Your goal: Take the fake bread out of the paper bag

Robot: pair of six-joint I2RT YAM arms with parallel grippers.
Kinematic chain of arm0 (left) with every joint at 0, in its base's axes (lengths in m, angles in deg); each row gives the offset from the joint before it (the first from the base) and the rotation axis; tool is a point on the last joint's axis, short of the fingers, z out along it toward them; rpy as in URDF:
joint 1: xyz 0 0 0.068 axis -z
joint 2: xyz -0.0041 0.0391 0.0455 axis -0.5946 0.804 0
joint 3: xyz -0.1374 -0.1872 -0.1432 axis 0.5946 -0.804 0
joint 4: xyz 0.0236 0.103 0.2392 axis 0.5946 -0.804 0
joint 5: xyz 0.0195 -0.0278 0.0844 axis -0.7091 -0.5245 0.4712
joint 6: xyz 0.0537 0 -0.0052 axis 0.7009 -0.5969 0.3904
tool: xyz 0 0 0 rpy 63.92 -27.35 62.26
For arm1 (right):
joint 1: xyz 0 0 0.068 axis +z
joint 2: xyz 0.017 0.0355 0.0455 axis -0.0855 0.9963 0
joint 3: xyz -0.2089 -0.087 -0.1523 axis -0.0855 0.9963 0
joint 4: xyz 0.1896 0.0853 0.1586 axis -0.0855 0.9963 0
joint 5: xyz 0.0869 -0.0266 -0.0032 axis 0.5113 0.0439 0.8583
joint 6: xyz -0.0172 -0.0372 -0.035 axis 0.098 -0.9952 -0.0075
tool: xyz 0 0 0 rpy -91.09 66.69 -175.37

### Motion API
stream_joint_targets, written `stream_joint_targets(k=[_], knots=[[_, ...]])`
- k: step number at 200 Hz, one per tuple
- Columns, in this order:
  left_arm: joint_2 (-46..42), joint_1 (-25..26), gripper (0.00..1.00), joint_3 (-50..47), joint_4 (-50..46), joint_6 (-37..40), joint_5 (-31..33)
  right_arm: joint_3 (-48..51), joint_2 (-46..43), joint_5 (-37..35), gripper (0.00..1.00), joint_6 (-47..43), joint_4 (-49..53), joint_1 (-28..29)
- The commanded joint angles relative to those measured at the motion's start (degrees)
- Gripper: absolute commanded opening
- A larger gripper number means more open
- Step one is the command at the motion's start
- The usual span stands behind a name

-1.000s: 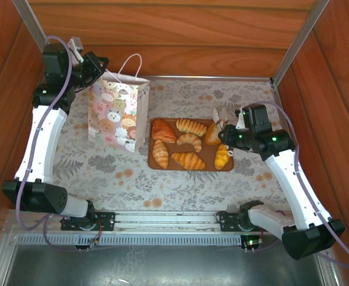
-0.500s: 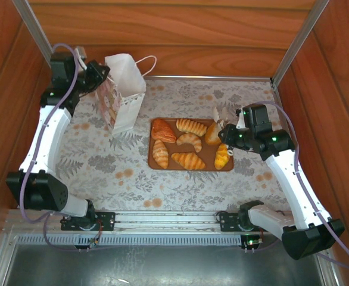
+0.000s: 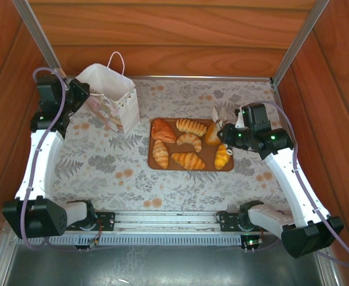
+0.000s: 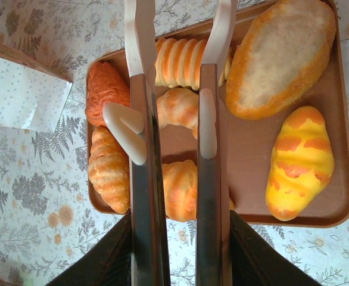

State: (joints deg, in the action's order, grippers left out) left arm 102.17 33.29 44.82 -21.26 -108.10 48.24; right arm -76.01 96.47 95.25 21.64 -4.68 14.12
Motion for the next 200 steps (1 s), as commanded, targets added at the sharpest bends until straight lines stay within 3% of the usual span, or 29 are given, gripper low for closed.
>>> stream_joint_targets(k=[1, 25, 77, 115, 153, 200], knots=[[-1.1, -0.8, 0.15, -0.7, 0.7, 0.6, 0.6, -0.9, -0.2, -0.6, 0.38, 0.1, -1.1, -0.6], [-1.8, -0.8, 0.47, -0.3, 0.0, 2.3, -0.4, -1.9, -0.2, -3.1, 0.38, -0.9, -0.5, -0.9], [-5.8, -0.9, 1.0, -0.2, -4.5, 10.7, -0.1, -2.9, 2.1, -4.9, 0.37, -3.5, -1.2, -5.2], [-9.2, -0.9, 1.0, -0.4, -7.6, 17.2, 1.0, -2.5, 4.5, -2.7, 0.37, -5.5, -2.6, -10.4], [-13.2, -0.9, 1.0, -2.6, -11.2, 21.0, 6.2, -1.8, 6.6, -0.5, 0.37, -7.8, -3.6, -15.2], [-22.3, -0.9, 1.0, -11.8, -12.2, 20.7, 11.8, -0.5, 14.0, -1.1, 0.36, -12.0, -3.5, -21.6]])
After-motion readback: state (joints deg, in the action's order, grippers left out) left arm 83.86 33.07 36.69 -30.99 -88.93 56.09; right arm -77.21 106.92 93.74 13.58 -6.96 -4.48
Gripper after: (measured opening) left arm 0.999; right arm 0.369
